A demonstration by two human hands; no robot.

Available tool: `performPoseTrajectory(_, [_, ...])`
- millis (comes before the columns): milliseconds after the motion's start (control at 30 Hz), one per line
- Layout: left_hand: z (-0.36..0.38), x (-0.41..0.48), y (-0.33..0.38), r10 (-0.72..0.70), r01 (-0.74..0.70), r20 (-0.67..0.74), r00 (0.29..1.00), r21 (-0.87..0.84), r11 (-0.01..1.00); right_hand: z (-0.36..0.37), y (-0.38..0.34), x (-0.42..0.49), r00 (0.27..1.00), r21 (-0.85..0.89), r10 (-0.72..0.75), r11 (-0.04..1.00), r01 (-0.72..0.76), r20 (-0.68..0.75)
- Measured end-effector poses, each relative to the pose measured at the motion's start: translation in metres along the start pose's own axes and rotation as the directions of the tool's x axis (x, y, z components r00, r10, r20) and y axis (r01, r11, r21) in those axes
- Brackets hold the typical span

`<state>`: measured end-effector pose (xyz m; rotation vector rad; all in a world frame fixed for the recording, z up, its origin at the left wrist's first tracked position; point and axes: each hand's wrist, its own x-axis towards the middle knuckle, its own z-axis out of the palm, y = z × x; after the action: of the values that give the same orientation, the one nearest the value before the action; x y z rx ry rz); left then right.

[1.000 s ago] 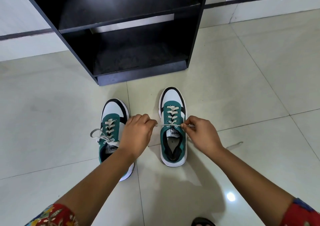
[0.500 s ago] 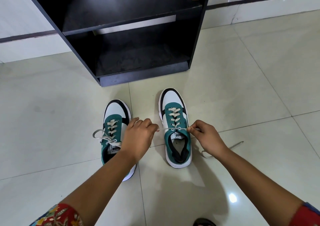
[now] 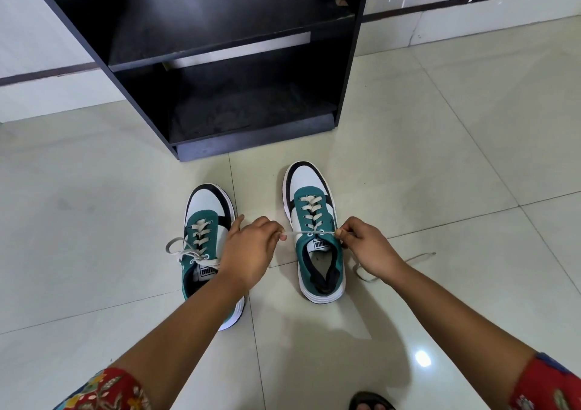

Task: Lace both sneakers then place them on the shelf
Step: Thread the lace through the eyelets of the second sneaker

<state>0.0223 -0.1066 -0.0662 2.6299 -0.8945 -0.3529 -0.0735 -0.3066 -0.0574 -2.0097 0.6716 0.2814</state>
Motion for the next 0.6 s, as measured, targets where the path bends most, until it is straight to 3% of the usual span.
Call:
performPoseTrajectory(100, [0.000, 0.000, 0.001, -0.049, 0.051, 0.017, 0.999, -0.233, 0.971, 0.000, -0.002, 0.001, 0.999, 0.027, -0.004, 1.000, 0.003, 0.034])
performPoseTrajectory(167, [0.001, 0.000, 0.003, -0.154, 0.161, 0.053, 0.987, -0.468, 0.869, 0.002, -0.007, 0.002, 0.998, 0.136, -0.069, 0.988, 0.068, 0.002])
performPoseTrajectory(267, [-0.009, 0.004, 0.019, -0.223, 0.259, 0.165, 0.961, -0.820, 0.510, 0.005, -0.019, 0.001, 0.992, 0.357, -0.115, 0.926, 0.124, -0.045])
performPoseTrajectory(400, [-0.015, 0.009, 0.035, -0.212, 0.297, 0.258, 0.943, -0.938, 0.180, 0.008, -0.024, 0.001, 0.985, 0.677, -0.165, 0.731, 0.092, 0.045])
performPoseTrajectory(467, [-0.013, 0.011, 0.036, -0.215, 0.291, 0.257, 0.942, -0.946, 0.144, 0.008, -0.023, 0.001, 0.979, 0.749, -0.193, 0.658, 0.082, 0.062])
performPoseTrajectory(600, [-0.015, 0.011, 0.043, -0.164, 0.228, 0.195, 0.967, -0.949, 0.218, 0.011, -0.018, 0.001, 0.977, 0.721, -0.202, 0.687, 0.091, 0.070])
